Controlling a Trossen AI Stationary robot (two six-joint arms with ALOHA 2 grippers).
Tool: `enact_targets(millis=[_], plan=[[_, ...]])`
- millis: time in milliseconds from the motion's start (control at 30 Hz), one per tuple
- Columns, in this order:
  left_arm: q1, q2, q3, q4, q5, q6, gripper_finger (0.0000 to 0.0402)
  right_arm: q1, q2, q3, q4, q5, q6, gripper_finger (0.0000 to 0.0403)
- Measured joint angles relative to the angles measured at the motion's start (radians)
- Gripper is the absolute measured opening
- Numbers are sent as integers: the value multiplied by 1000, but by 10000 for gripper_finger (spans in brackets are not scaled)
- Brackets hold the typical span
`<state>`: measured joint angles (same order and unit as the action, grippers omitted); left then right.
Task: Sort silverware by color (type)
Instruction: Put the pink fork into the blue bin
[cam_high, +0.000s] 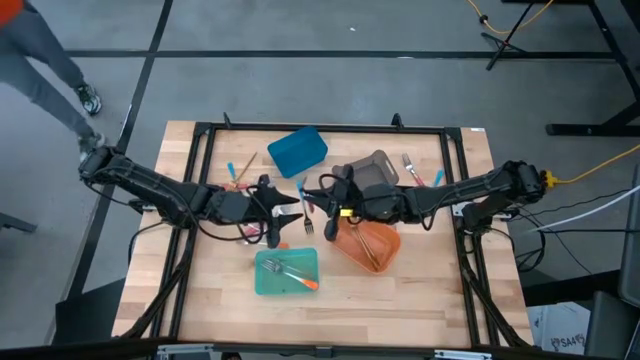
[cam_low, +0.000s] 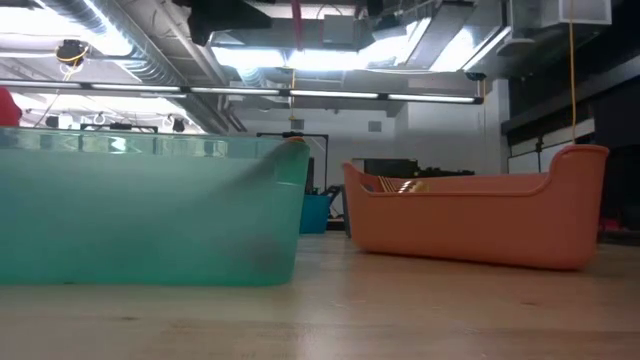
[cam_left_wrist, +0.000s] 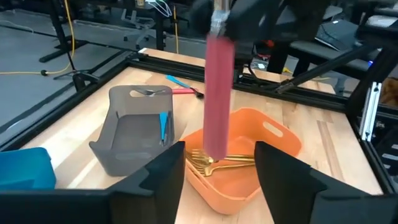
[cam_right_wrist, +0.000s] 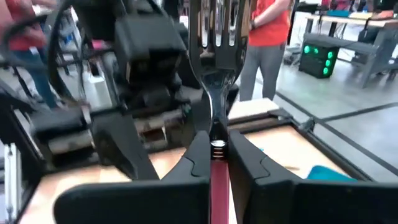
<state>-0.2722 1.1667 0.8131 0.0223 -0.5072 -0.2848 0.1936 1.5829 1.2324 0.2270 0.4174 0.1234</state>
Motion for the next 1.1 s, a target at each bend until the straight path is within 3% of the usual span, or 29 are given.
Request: enact_targets(millis=[300,800,967,1100], plan=[[31,0,0,119,-14,1,201,0,0,0,100,62,2,12],[78,0,0,138,-16,0,202,0,100,0,362,133,1,12],[77,0,0,136,-42,7,199,0,107,0,371,214,0,12],[78,0,0,135,-84,8,185,0,107,0,371,221,1,12]])
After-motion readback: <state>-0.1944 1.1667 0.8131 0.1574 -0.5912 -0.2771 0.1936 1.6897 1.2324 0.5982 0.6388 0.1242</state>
